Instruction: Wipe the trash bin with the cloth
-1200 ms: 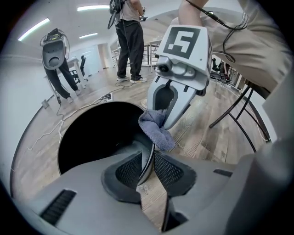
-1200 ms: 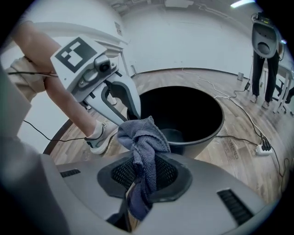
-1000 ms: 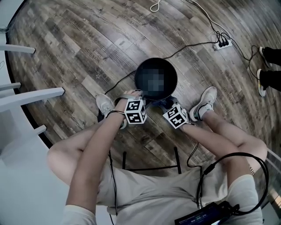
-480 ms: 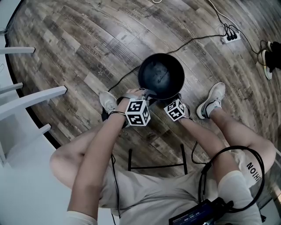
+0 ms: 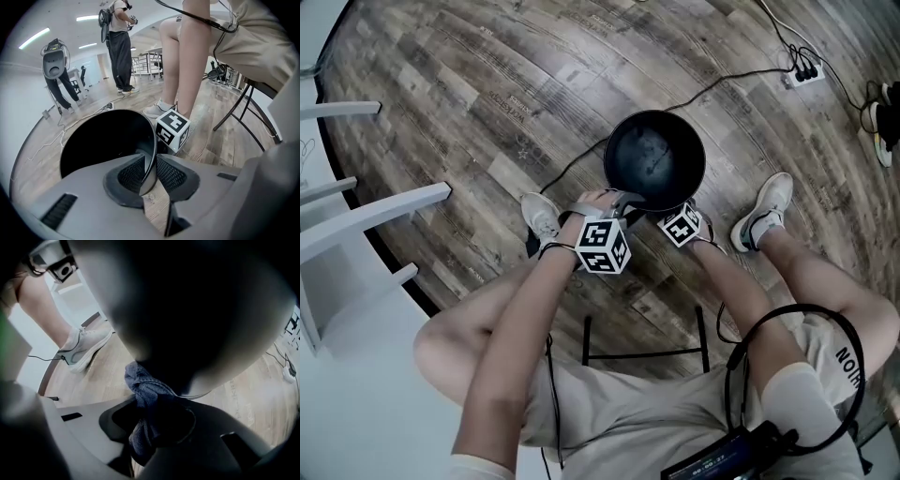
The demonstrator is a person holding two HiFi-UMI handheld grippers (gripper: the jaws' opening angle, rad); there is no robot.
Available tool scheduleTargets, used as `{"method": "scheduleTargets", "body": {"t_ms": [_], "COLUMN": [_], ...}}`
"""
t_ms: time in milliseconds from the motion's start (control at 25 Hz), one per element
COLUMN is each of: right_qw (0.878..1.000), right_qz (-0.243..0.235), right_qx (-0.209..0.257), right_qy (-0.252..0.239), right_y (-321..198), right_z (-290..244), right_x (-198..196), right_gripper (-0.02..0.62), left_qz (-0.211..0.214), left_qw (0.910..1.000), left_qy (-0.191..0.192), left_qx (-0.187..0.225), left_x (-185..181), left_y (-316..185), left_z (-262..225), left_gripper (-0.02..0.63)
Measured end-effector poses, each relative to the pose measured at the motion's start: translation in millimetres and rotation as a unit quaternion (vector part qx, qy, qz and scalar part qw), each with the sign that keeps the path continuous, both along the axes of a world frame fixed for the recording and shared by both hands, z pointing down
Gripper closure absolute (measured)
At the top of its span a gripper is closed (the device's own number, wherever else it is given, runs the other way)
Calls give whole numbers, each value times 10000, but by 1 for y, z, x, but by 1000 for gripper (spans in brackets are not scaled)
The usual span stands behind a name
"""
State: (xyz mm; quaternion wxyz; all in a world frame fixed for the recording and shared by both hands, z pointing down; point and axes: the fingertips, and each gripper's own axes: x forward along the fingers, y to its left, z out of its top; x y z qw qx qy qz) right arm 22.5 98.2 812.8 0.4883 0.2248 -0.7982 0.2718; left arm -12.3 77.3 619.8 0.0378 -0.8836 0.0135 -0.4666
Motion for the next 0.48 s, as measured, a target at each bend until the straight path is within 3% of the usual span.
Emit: {"method": "scheduleTargets", "body": {"t_ms": [240, 480], "right_qw": [9977, 9937], "right_qz": [-588, -881], "right_qx": [202, 363], "right_qy": [-281, -592], "right_y": [8, 11], "right_z": [-45, -98], "right_x": [18, 40], "right_gripper": [517, 517], "left_qz": [-484, -863], "left_qw": [9987, 9958], "left_qy": [-75, -191], "left_qx": [-140, -216], "left_x": [2, 9], "left_y": [-2, -2], "left_z": [1, 3], "left_gripper": [517, 518]}}
